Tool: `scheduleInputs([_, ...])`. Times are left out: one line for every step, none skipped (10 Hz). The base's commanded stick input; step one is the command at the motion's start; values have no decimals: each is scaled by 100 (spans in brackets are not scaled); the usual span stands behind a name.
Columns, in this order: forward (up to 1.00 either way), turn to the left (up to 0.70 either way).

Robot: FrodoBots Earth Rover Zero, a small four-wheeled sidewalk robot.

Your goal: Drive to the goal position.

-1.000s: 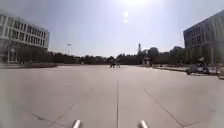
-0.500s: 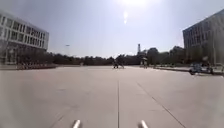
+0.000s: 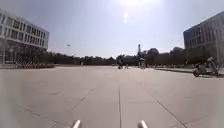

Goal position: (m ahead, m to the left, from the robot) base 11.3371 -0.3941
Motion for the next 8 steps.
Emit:
scheduleInputs([70,0])
scheduleInputs([70,0])
scheduleInputs([70,0])
scheduleInputs([70,0])
scheduleInputs([70,0])
scheduleInputs([70,0])
scheduleInputs([70,0])
scheduleInputs([70,0])
